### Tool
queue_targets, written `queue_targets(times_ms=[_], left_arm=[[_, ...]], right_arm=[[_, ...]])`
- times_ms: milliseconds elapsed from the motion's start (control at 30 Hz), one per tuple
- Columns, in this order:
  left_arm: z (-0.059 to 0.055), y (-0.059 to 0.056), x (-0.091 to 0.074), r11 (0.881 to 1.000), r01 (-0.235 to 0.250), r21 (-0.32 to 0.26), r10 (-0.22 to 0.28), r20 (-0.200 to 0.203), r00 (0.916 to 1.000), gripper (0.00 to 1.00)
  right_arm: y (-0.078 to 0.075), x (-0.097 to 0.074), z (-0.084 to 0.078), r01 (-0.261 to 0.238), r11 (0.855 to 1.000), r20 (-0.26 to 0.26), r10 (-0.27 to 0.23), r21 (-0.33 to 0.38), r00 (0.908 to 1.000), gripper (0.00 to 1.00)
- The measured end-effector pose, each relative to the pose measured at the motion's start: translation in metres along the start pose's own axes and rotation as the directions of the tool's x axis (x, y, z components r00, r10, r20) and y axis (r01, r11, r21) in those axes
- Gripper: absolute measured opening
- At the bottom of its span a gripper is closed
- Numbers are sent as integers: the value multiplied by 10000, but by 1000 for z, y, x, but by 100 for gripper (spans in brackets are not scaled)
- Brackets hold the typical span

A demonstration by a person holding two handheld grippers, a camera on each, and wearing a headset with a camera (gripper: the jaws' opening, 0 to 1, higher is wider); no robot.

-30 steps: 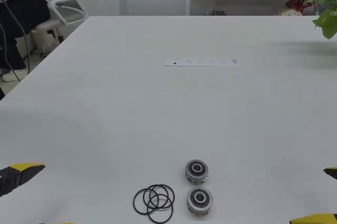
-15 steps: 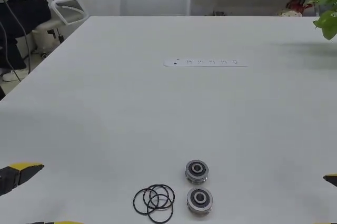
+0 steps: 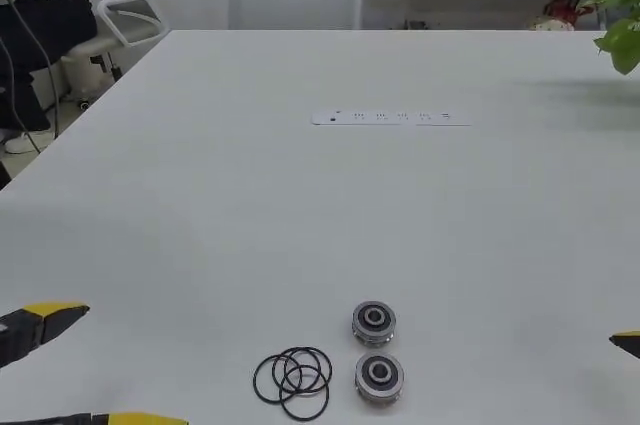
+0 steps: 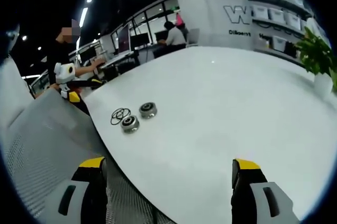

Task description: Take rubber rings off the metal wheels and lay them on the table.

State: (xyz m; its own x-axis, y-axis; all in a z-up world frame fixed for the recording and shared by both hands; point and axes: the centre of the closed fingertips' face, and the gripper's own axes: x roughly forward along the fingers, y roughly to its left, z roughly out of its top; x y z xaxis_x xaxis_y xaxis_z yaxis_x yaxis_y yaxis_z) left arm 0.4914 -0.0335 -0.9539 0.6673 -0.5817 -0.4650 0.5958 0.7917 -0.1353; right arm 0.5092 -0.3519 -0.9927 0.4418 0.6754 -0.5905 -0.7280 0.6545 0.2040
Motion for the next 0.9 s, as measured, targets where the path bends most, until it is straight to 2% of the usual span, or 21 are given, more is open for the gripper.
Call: queue_targets(times_ms=[400,900], left_arm=[[-3,2,2,10000,22,-29,-22,18,10000,100],[-4,0,3,10000,72,-56,-72,-17,10000,99]], right_arm=[[8,5,-3,-180,9998,-117,180,-45,9998,99],[9,5,-4,-188,9998,-171,187,-38,9997,99]])
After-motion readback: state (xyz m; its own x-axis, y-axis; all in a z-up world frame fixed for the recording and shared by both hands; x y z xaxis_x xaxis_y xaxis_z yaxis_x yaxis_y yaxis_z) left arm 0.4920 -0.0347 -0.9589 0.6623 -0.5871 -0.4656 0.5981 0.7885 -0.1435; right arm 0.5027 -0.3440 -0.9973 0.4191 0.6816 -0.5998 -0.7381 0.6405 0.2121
